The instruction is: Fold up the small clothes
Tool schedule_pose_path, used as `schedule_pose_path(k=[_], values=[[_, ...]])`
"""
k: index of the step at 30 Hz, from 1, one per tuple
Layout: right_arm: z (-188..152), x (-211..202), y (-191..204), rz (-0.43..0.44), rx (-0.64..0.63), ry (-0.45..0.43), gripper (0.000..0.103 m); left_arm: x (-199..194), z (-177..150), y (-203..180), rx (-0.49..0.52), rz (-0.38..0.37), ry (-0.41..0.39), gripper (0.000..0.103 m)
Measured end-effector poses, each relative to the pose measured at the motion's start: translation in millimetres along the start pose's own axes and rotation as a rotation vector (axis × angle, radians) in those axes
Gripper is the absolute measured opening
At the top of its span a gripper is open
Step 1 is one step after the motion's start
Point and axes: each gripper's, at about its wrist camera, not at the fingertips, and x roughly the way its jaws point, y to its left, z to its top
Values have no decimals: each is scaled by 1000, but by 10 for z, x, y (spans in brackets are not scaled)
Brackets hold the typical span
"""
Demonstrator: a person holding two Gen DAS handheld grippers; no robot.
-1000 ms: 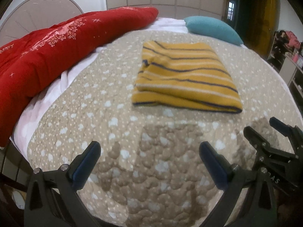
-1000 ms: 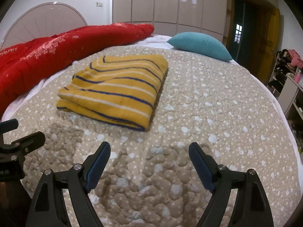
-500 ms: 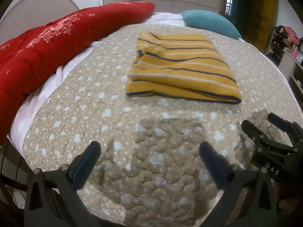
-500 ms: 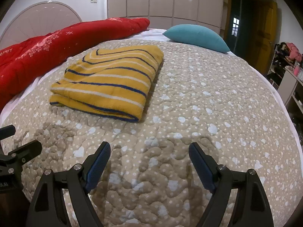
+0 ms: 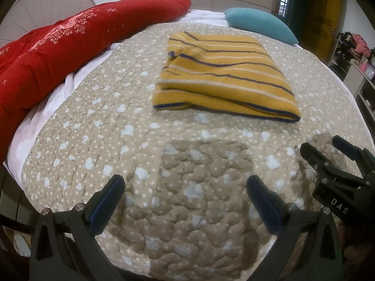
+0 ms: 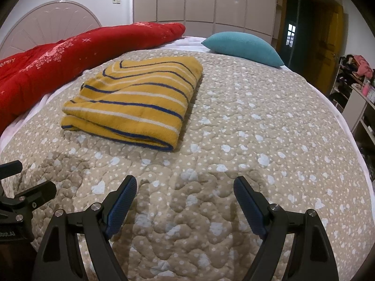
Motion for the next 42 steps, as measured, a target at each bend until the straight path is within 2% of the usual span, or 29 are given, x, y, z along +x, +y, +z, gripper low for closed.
schedule_pose_path(k=[35, 42], values=[[-16, 15, 74, -2, -22, 1, 88, 111, 25, 101, -19, 1, 4, 103], [10, 70, 140, 13, -39, 29, 89, 167, 100, 199, -41, -5, 3, 103]])
